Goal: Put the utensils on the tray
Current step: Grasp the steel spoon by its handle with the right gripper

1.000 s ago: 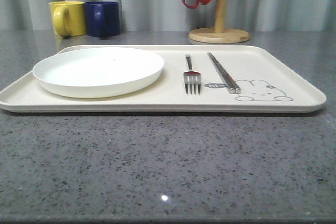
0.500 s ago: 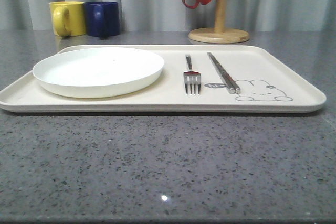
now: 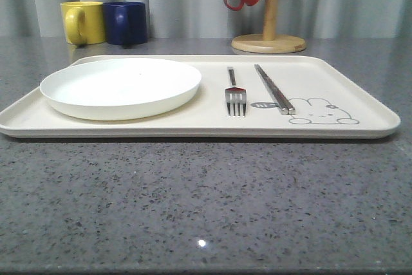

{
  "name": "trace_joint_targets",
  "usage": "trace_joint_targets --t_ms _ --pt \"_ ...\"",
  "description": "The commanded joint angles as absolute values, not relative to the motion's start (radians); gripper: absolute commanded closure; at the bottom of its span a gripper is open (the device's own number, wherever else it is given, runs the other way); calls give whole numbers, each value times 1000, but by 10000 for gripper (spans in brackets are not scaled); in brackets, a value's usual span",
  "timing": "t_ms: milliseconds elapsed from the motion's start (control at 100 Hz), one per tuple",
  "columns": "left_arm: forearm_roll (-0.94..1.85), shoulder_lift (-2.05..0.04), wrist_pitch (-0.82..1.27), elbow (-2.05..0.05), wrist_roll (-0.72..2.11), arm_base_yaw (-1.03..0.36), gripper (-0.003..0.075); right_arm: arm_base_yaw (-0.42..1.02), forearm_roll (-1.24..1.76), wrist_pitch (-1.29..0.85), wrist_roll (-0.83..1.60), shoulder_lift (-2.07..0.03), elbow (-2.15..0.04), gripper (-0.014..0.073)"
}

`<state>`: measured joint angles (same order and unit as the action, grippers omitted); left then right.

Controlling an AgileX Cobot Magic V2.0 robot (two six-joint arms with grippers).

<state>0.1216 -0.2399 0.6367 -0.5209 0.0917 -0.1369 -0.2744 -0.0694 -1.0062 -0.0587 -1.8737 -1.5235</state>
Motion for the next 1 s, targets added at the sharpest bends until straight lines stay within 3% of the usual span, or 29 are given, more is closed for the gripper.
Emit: trace_joint_targets --t_ms 0,260,610,990 --pt "132 -250 560 -546 82 -143 739 -281 -76 -974 -50 -1833 -1549 331" --pt "132 -250 560 -546 82 -143 739 -281 -76 -983 -50 -1833 -1549 666" --pt "132 -250 560 -546 82 -143 739 -227 55 -989 -50 -1721 -1549 661" --pt "132 -250 560 -546 82 -143 739 100 156 -1007 -119 -1654 -1544 661"
